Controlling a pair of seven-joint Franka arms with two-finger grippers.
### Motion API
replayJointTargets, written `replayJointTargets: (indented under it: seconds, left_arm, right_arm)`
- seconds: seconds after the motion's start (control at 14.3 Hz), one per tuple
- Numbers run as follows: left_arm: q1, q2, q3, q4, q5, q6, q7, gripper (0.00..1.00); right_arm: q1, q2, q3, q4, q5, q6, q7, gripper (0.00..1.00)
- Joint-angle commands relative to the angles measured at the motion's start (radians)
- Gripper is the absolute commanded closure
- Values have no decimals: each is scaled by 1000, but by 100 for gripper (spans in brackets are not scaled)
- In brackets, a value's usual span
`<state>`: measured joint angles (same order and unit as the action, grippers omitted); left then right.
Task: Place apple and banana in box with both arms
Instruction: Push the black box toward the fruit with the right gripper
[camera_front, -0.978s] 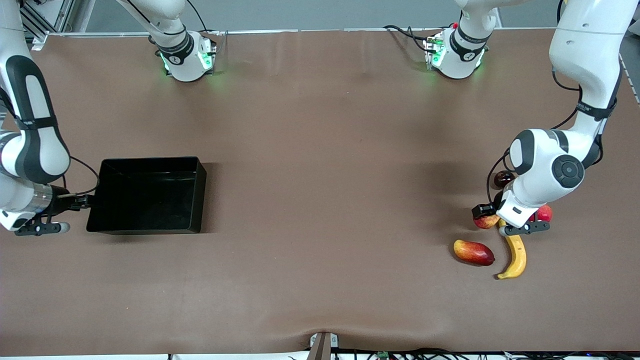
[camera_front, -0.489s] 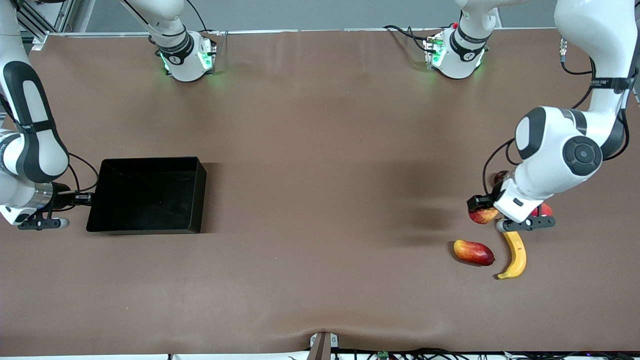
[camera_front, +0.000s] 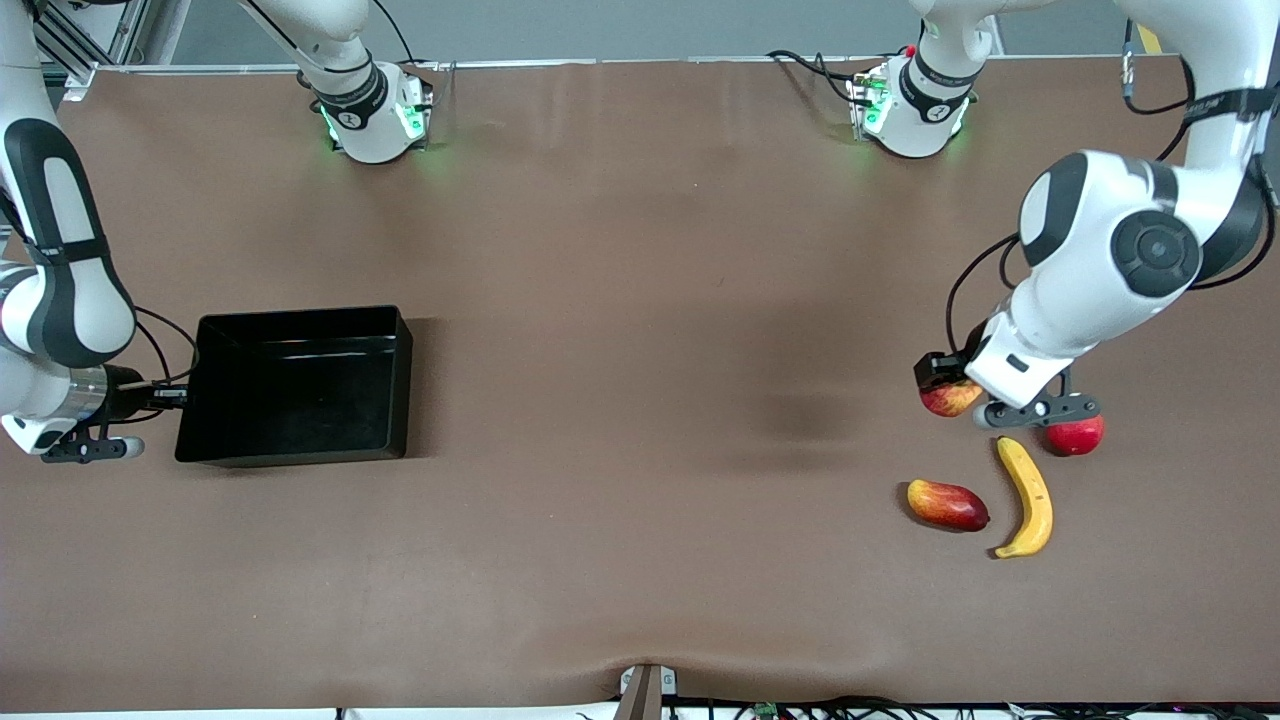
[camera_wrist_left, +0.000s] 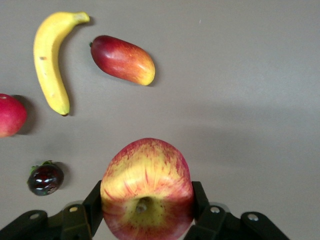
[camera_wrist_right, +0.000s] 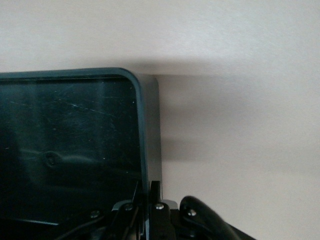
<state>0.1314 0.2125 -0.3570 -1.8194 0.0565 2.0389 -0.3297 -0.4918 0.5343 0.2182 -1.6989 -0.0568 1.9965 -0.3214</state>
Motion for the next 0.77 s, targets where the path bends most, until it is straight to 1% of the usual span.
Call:
replayJointTargets:
  seconds: [0.0, 0.14, 0.21, 0.35, 0.42, 0.56, 0.7]
  left_arm:
    - [7, -32, -5, 34, 12, -64, -5, 100]
    - [8, -28, -5, 54, 11, -86, -6, 100]
    - [8, -28, -5, 52, 11, -86, -9, 100]
    - [13, -31, -5, 52, 12, -89, 0, 100]
    - [13, -36, -4, 54, 12, -91, 0, 100]
    - [14, -33, -2, 77, 12, -120, -5, 100]
    - [14, -31, -2, 83, 12, -131, -9, 100]
  right_arm:
    - [33, -14, 44, 111, -1, -172, 95, 100]
    - [39, -20, 97, 130, 18, -238, 140, 100]
    - [39, -37, 124, 127, 69, -255, 146, 100]
    - [65, -37, 144, 124, 136, -269, 150, 100]
    - [103, -39, 144, 122, 156, -269, 168, 100]
    - [206, -37, 145, 124, 166, -254, 336, 100]
    - [335, -33, 142, 117, 187, -178, 482, 100]
